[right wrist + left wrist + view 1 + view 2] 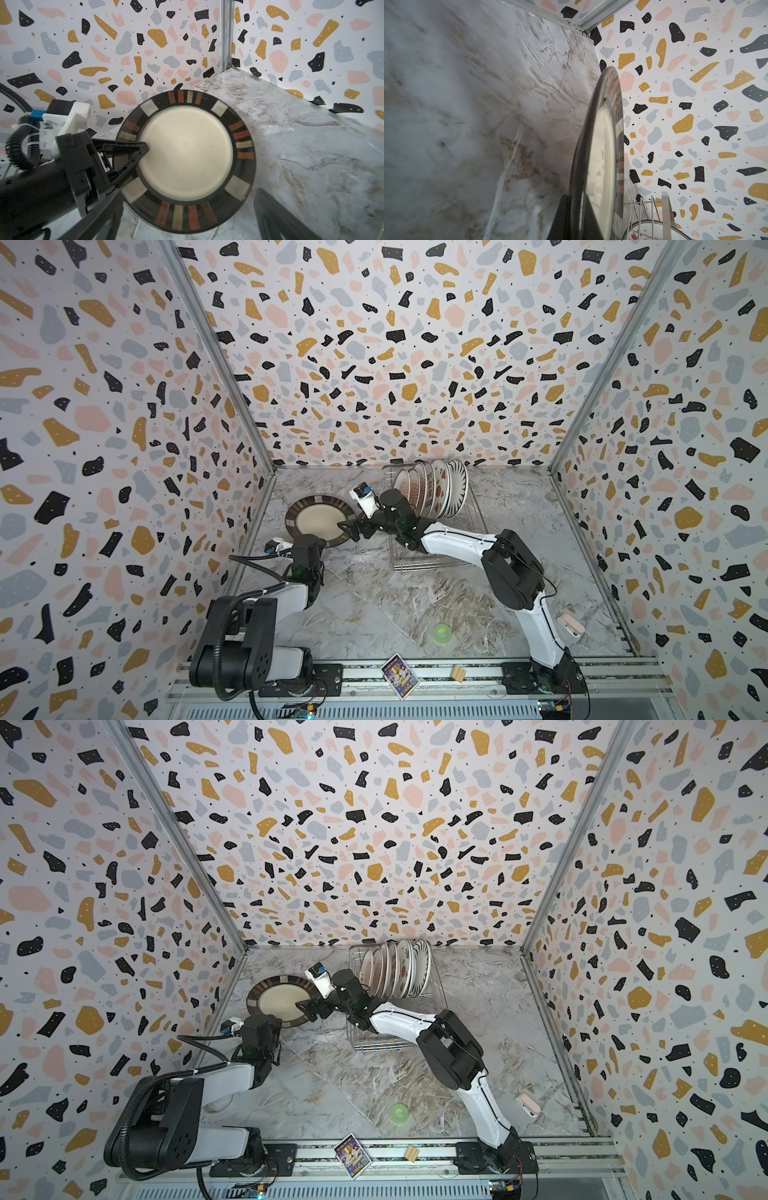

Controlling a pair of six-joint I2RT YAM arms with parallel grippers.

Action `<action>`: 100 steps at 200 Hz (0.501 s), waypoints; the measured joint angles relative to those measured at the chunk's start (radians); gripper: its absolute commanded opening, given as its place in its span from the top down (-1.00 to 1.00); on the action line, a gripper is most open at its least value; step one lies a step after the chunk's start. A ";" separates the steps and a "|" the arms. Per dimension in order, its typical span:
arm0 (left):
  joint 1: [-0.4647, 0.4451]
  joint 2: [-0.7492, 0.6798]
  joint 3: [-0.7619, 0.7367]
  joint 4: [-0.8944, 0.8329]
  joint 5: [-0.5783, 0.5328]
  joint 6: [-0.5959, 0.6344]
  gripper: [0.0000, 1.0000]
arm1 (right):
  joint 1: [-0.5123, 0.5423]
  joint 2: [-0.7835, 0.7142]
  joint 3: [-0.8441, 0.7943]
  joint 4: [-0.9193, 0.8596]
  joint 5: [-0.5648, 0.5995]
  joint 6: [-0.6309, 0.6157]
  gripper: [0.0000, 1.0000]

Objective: Unload the plates from the dish rack
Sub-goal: 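Carry the plate off the rack with the left gripper while the right gripper withdraws, then lower the plate onto the table with the left gripper while the right reaches the rack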

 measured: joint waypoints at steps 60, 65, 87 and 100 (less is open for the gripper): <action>0.020 0.123 0.084 0.033 -0.013 -0.019 1.00 | 0.000 0.069 0.090 -0.037 -0.005 -0.028 -0.98; 0.021 0.129 0.089 0.031 -0.017 -0.019 1.00 | 0.000 0.072 0.095 -0.039 -0.005 -0.031 -0.98; 0.022 0.163 0.114 0.026 -0.034 -0.019 1.00 | -0.001 0.092 0.130 -0.048 -0.006 -0.043 -0.98; 0.023 0.184 0.129 0.024 -0.038 -0.019 1.00 | -0.005 0.109 0.158 -0.053 -0.008 -0.047 -0.98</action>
